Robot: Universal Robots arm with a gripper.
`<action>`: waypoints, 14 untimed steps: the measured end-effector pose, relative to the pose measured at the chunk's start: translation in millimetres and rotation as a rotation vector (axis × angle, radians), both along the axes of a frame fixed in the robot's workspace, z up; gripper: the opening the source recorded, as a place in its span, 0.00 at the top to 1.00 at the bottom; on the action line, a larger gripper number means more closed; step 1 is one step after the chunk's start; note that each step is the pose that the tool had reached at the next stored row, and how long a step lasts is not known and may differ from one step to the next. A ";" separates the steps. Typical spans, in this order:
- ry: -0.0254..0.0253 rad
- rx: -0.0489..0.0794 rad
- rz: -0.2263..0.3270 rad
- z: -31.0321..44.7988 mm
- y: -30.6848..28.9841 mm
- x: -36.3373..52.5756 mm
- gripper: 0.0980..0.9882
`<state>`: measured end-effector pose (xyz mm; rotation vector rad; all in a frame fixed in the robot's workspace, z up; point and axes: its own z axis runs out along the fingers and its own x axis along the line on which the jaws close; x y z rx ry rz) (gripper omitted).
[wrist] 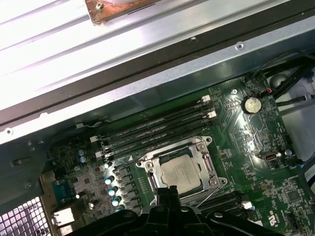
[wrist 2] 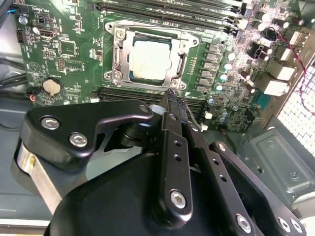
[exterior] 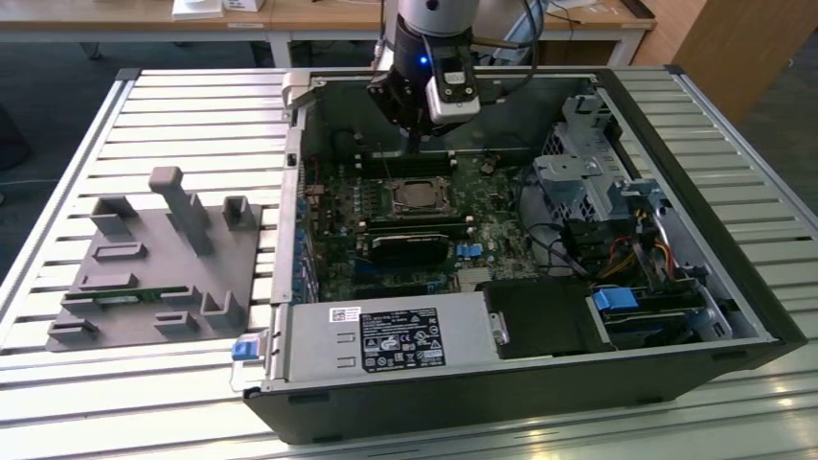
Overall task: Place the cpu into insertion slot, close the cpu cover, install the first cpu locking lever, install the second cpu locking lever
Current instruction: 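Install the first cpu locking lever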
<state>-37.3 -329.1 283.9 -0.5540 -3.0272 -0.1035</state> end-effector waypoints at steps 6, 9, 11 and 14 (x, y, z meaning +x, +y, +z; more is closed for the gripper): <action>-0.0010 0.000 0.032 0.0 0.0 0.0 0.99; -0.0016 0.000 0.049 0.0 0.0 0.0 0.99; -0.0019 0.000 0.060 0.0 0.0 0.0 0.99; -0.0024 0.000 0.078 0.0 0.0 0.0 0.99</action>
